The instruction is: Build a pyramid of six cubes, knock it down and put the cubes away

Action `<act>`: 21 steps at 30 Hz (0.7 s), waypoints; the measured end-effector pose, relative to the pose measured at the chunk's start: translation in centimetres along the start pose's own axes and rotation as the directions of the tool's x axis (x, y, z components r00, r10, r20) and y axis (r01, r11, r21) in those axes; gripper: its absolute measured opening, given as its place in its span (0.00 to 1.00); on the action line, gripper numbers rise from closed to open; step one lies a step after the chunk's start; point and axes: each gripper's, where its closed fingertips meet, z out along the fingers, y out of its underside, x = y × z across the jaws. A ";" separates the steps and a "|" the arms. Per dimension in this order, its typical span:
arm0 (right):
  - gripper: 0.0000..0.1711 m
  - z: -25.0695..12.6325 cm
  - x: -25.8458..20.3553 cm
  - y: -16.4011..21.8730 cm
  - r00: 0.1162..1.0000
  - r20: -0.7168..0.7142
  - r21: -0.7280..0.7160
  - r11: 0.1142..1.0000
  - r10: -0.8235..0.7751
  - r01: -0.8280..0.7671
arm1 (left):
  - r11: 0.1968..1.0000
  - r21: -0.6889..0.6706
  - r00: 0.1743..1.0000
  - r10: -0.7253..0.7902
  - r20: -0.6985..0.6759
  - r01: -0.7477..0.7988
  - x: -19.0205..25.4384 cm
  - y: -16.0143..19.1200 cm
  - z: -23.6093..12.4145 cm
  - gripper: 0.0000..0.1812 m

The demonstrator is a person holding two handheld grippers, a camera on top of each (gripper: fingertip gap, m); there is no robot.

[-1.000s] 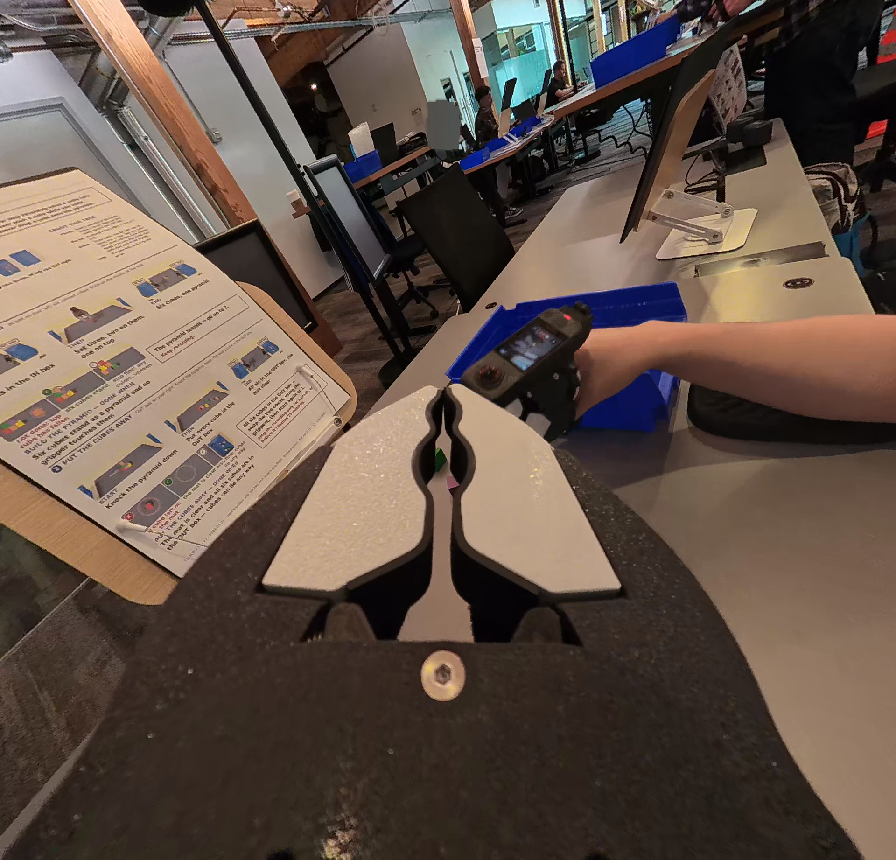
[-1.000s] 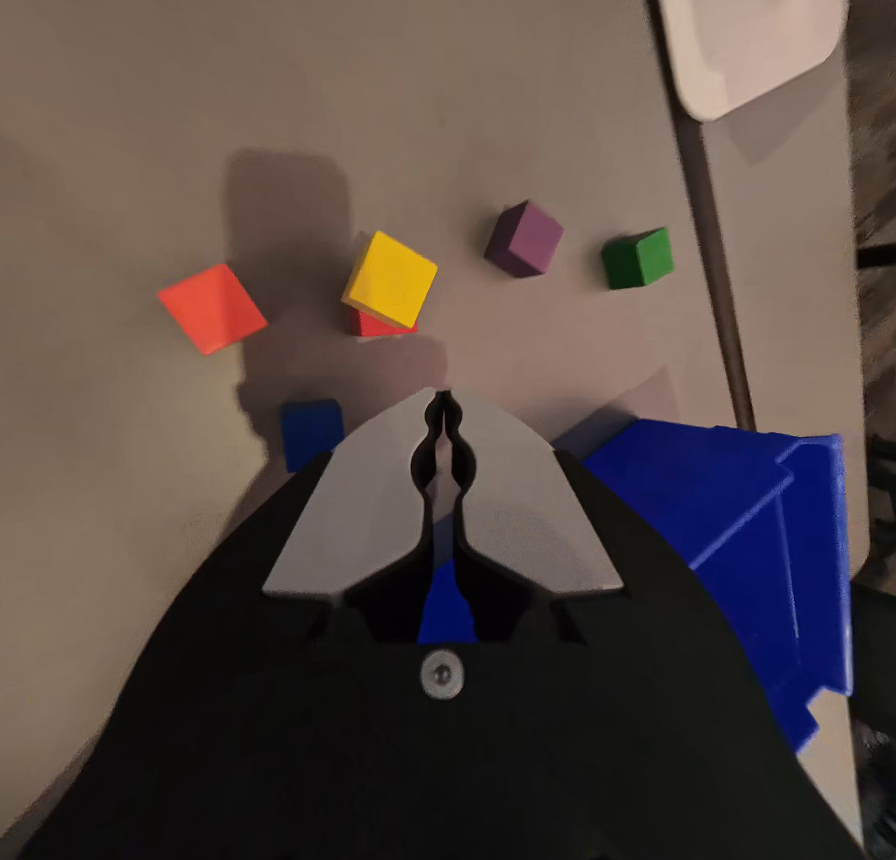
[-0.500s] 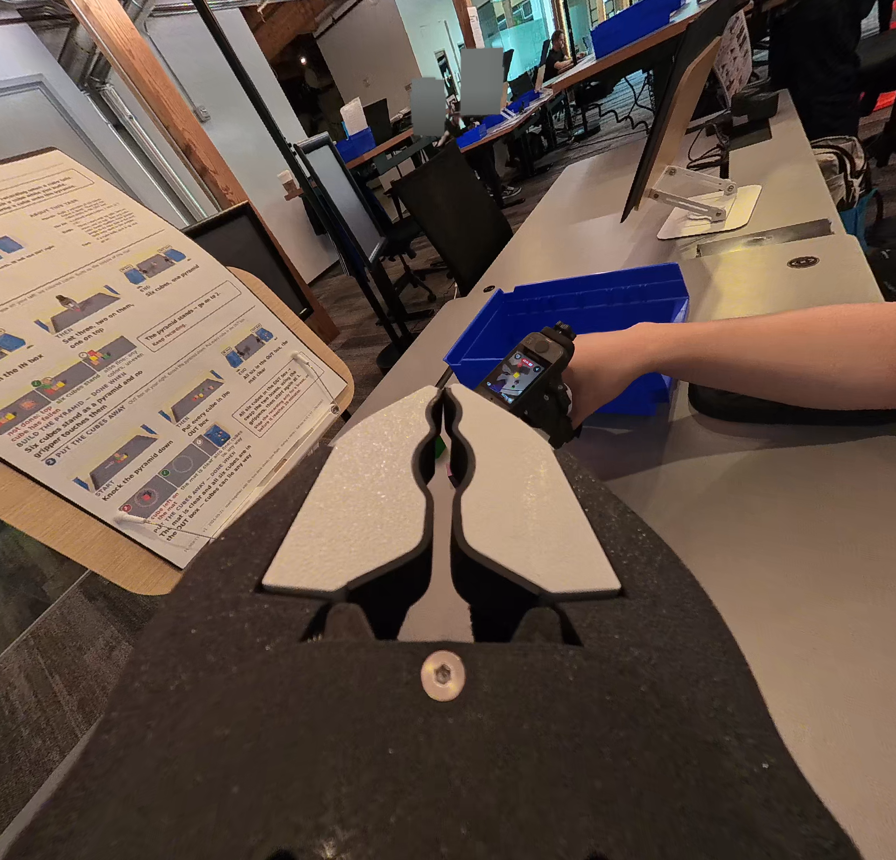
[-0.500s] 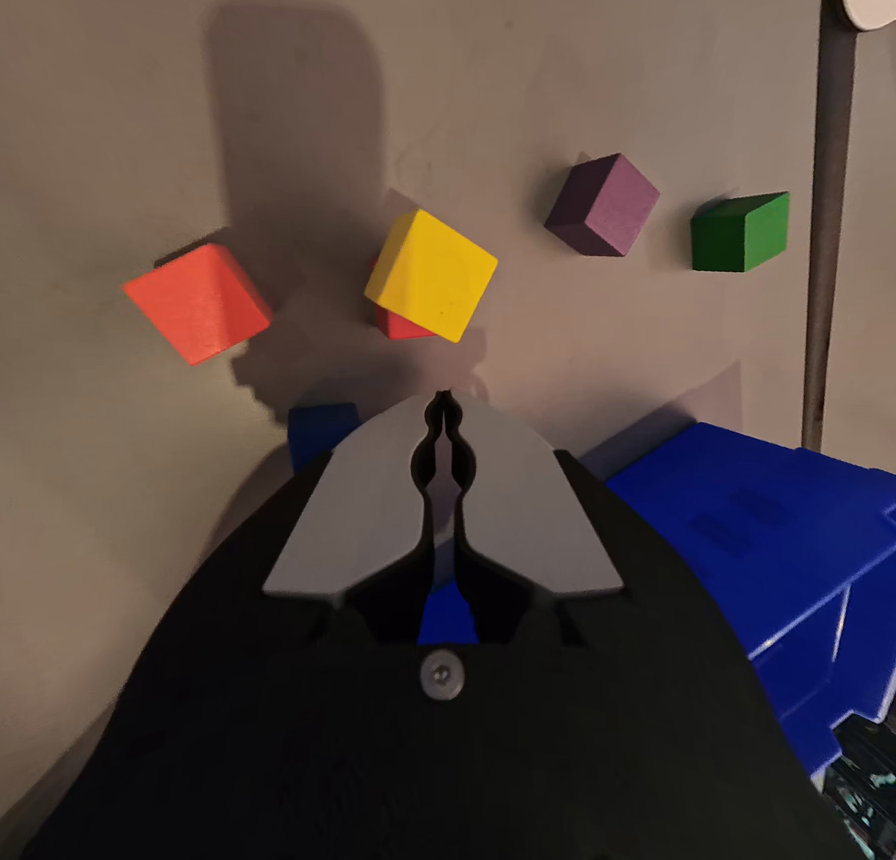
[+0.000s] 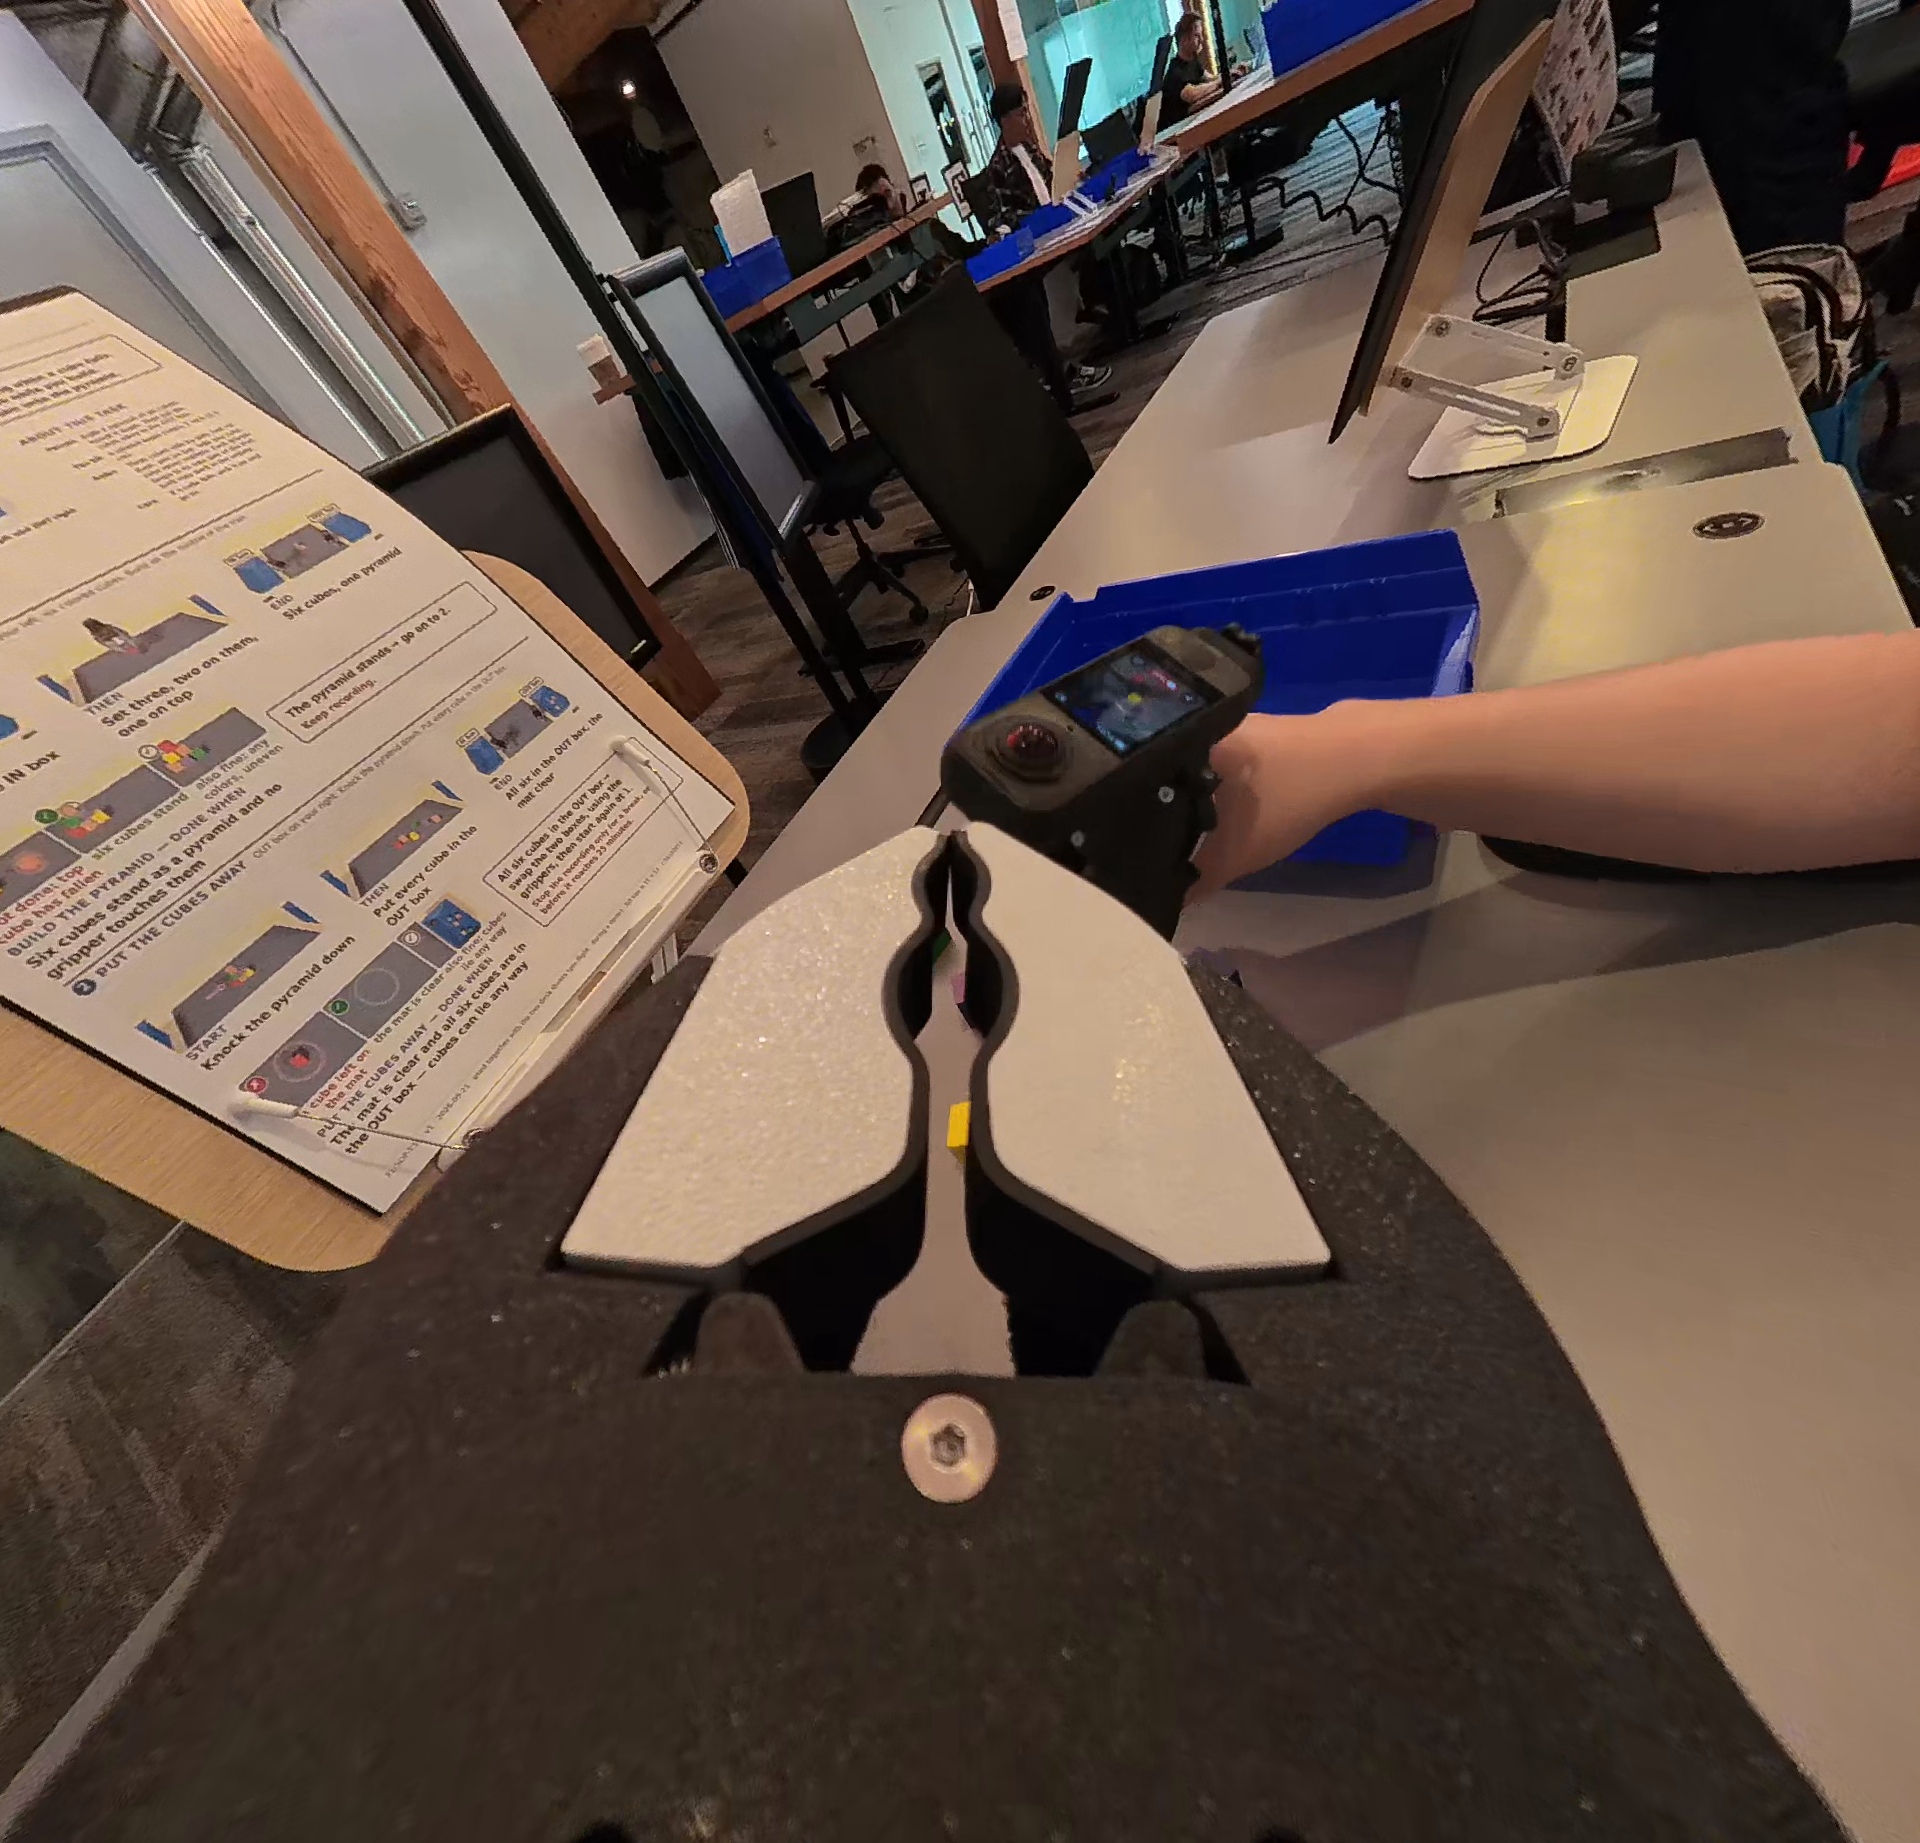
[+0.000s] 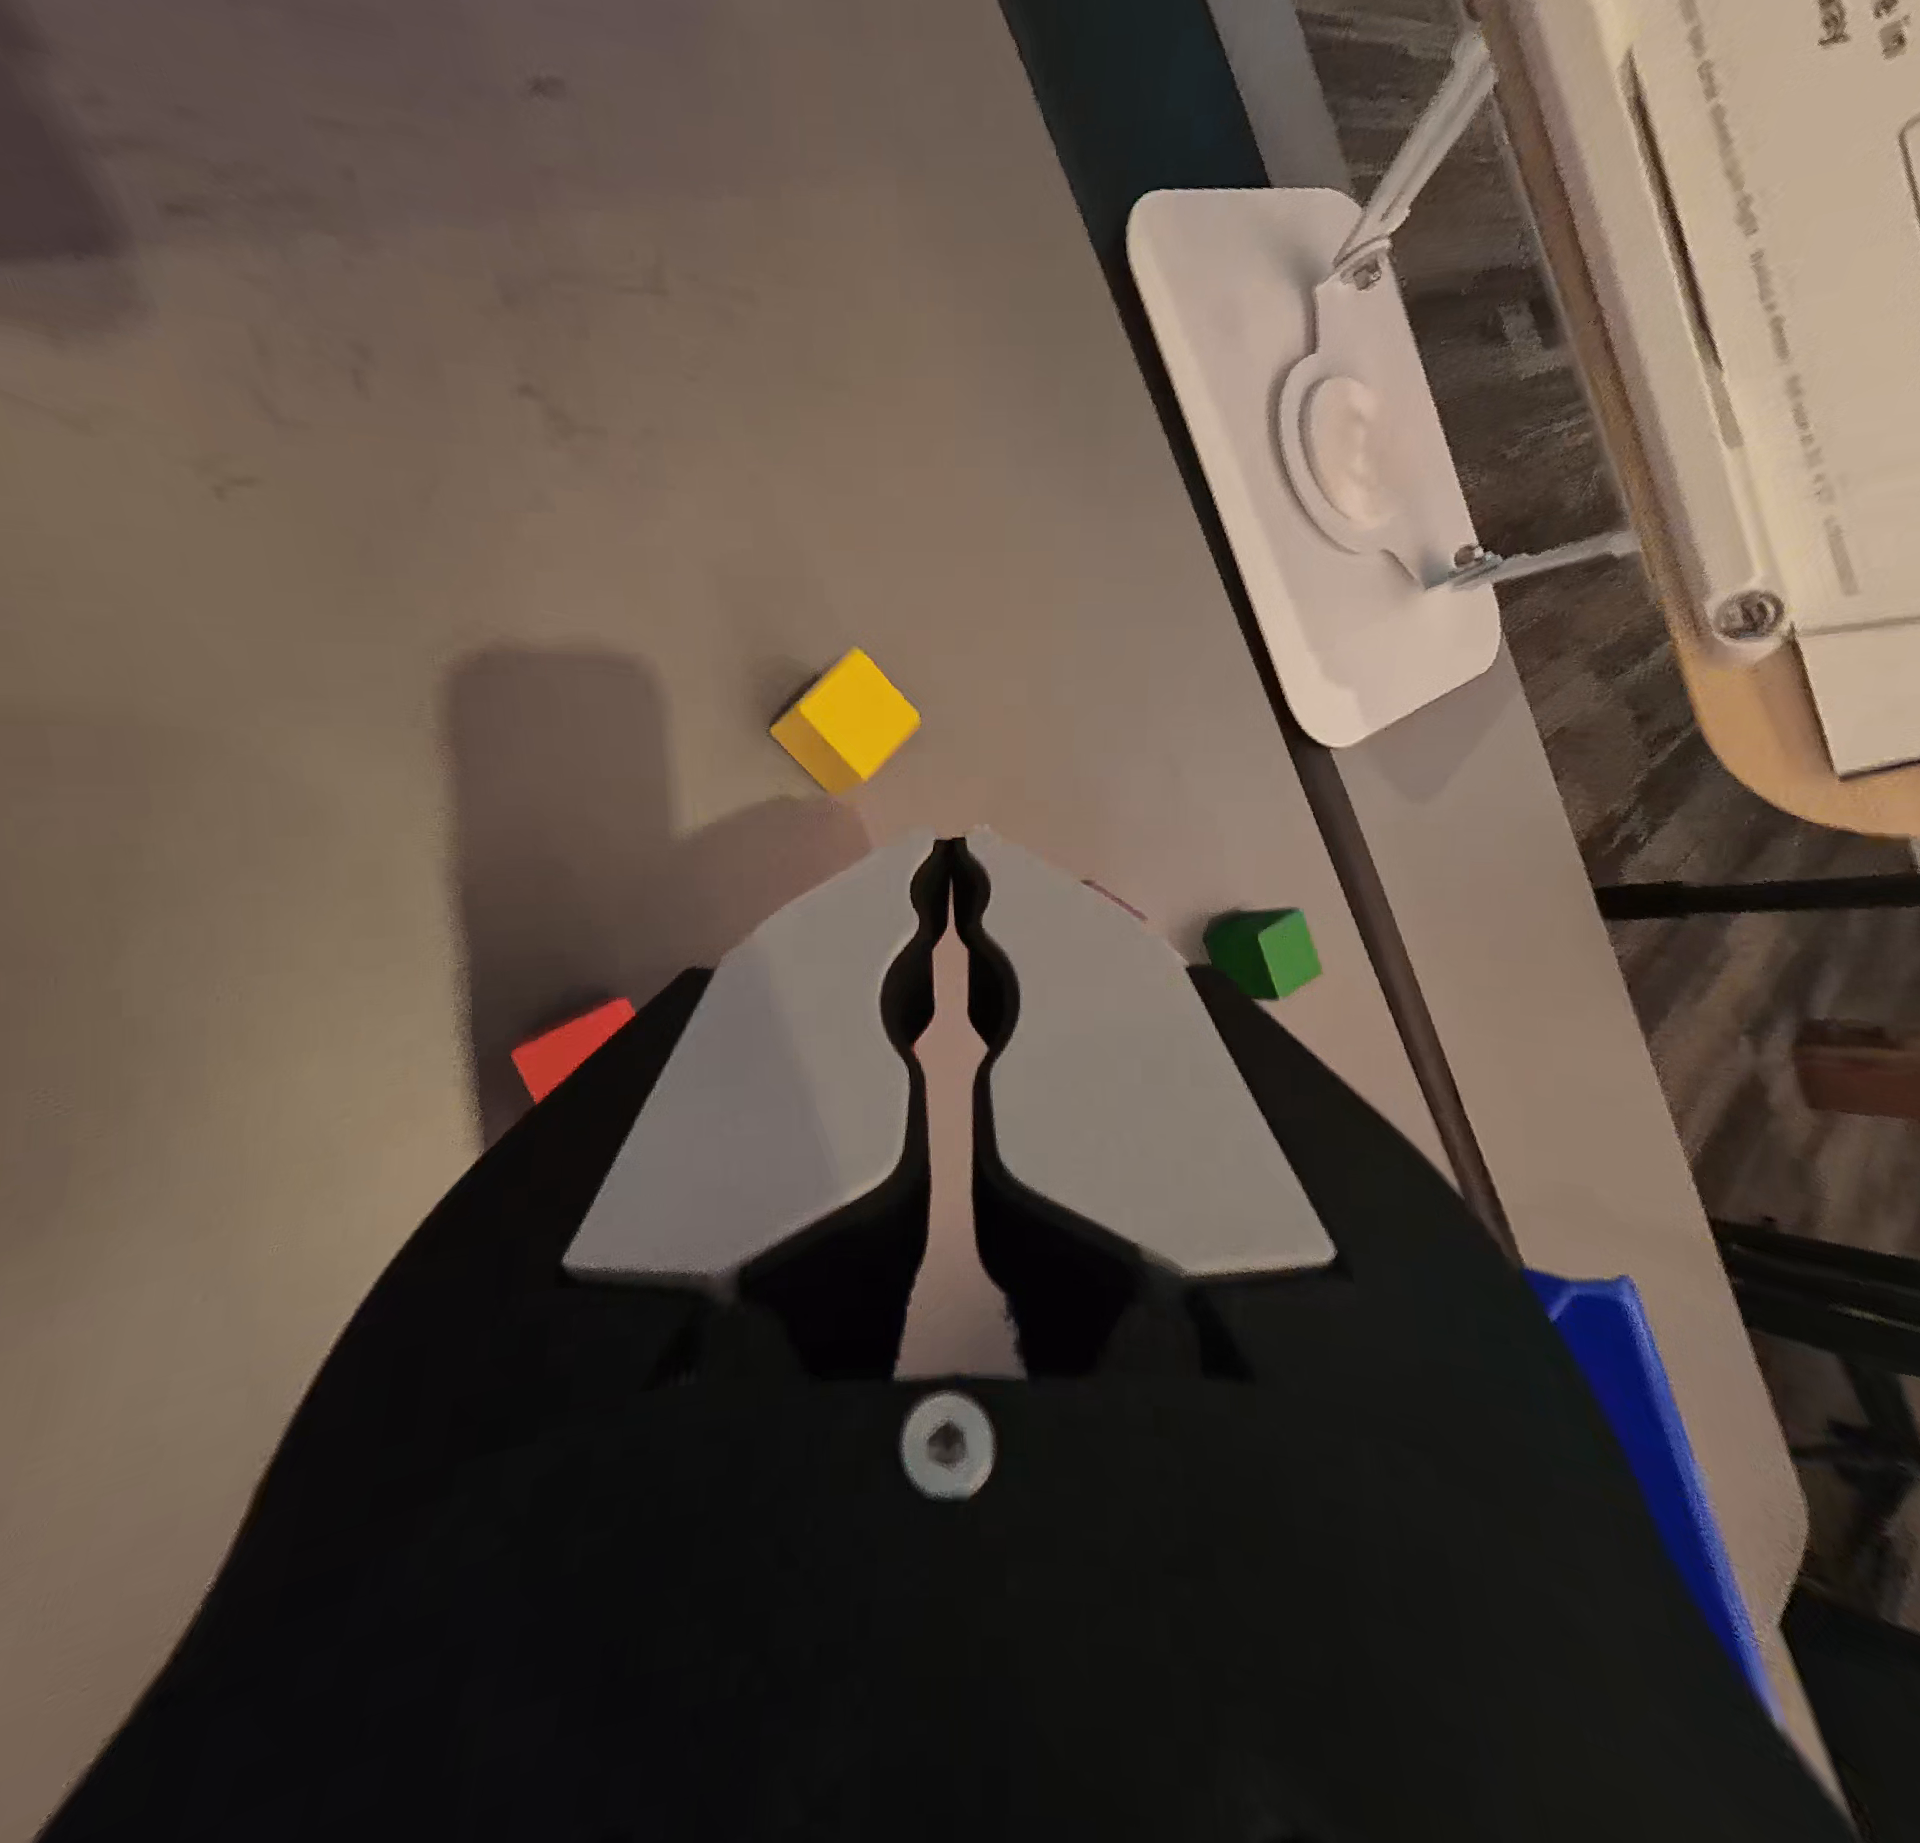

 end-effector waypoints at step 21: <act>0.14 -2.8 -3.8 10.4 0.926 0.305 -0.403 0.911 0.223 -0.086 | 1.000 -0.023 1.000 -0.004 -0.011 0.004 0.2 0.3 -0.4 0.00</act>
